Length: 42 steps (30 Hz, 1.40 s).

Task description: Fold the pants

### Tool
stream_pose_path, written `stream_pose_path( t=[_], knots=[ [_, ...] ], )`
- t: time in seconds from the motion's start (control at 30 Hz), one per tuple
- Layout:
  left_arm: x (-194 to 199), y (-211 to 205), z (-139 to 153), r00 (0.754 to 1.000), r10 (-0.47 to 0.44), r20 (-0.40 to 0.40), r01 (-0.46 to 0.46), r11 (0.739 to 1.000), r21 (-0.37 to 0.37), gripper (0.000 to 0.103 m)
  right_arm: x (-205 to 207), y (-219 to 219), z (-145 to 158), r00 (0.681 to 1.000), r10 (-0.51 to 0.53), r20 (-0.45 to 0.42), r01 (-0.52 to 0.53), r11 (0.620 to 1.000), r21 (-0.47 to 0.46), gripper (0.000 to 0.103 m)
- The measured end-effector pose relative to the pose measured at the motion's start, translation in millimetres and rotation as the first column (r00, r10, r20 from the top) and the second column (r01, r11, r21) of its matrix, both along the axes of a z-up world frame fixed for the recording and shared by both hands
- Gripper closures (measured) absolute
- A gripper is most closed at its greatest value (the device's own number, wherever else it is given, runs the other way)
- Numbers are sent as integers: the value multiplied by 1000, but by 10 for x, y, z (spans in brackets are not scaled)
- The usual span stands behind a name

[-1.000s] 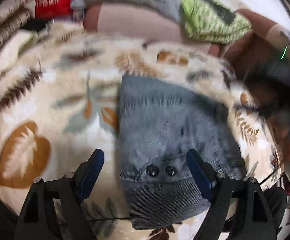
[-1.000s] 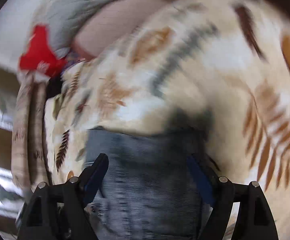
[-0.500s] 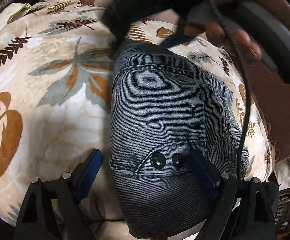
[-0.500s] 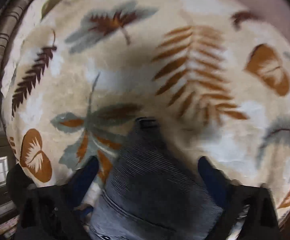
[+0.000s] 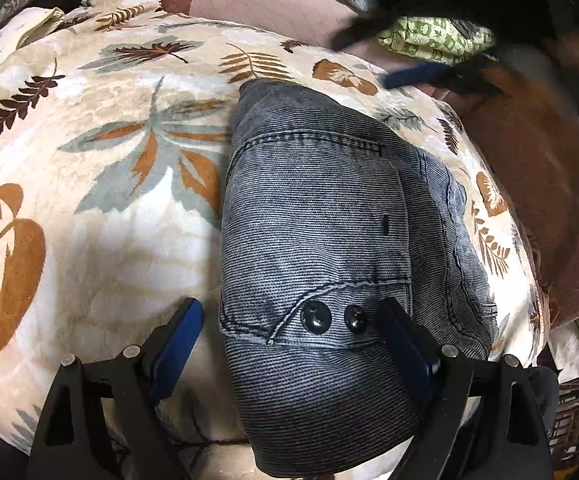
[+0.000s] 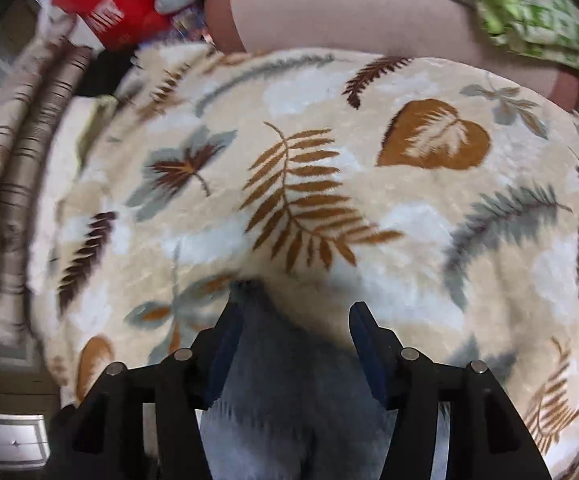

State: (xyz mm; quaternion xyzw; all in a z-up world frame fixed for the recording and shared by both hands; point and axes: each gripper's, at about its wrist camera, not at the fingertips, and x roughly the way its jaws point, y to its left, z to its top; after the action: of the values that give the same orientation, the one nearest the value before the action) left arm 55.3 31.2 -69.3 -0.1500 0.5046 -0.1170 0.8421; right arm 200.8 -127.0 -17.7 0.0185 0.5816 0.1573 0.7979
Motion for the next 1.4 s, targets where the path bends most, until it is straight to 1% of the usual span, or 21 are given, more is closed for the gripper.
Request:
stream_pose_path(
  t=[0.13,0.17,0.2,0.3,0.37,0.4,0.57,0.67,0.73,0.77,0.8,0.83,0.9,0.97,1.03,1.1,1.13,1.23,1.33,1.37,1.4],
  knots=[
    [-24,-4,-5,1000,7,7,-7,1000,4,14,-427,-362,74,997,-60,40,56,994,98,38],
    [-26,-6,-5,1000,10,8,-10,1000,6,14,-475,-466,13,995,-89,48,83,990,110,31],
    [-35,-11,-1,1000,12,9,-12,1000,7,13,-551,-595,-131,991,-123,49,117,987,106,26],
    [-66,-50,9,1000,15,20,-15,1000,26,13,-559,-677,-614,993,-112,-43,115,990,86,25],
    [-87,-46,16,1000,20,21,-21,999,25,13,-631,-618,-484,995,-99,13,98,992,80,24],
    [-92,-45,13,1000,21,20,-22,999,24,12,-666,-614,-381,995,-100,26,97,990,105,24],
    [-95,-48,1,999,20,27,-21,1000,24,12,-1035,-832,-79,976,-192,101,169,965,198,24],
    [-92,-45,1,999,21,30,-22,1000,22,11,-1350,-983,-235,967,-245,75,219,941,258,22],
    [-97,-59,-5,999,16,34,-17,999,28,10,-1453,-970,-614,974,-225,-6,222,953,208,20],
    [-115,-59,13,999,22,43,-24,999,38,10,-1507,-957,-674,978,-205,35,195,961,196,20],
    [-117,-47,27,999,25,42,-27,999,39,10,-1552,-936,-592,979,-193,72,177,967,181,20],
    [-120,-26,50,999,32,32,-33,999,34,10,-1561,-921,-525,979,-192,68,178,968,175,20],
    [-146,27,127,998,54,26,-55,998,42,10,-1600,-956,-372,974,-213,79,192,958,213,20],
    [-226,87,252,993,82,80,-87,994,65,10,-1711,-1001,-255,966,-226,126,190,950,247,20],
    [-278,110,300,988,102,117,-112,990,90,10,-1797,-1055,-371,967,-238,86,204,934,295,20],
    [-217,46,169,995,77,66,-87,981,171,10,-1820,-1079,-659,975,-222,17,204,922,329,19],
    [-194,31,66,997,72,36,-78,978,195,9,-1862,-1080,-644,973,-227,49,198,920,338,19],
    [-188,150,101,994,110,21,-111,985,128,8,-1881,-1109,-524,970,-241,26,216,908,359,19],
    [-212,153,155,990,122,69,-132,980,152,8,-1996,-1191,-389,963,-259,80,199,877,437,19],
    [-194,133,99,992,114,46,-120,980,158,8,-1998,-1210,-433,962,-260,81,202,881,428,17],
    [-179,114,41,994,104,14,-105,983,154,8,-1976,-1231,-543,966,-257,43,217,885,411,17]
  ],
)
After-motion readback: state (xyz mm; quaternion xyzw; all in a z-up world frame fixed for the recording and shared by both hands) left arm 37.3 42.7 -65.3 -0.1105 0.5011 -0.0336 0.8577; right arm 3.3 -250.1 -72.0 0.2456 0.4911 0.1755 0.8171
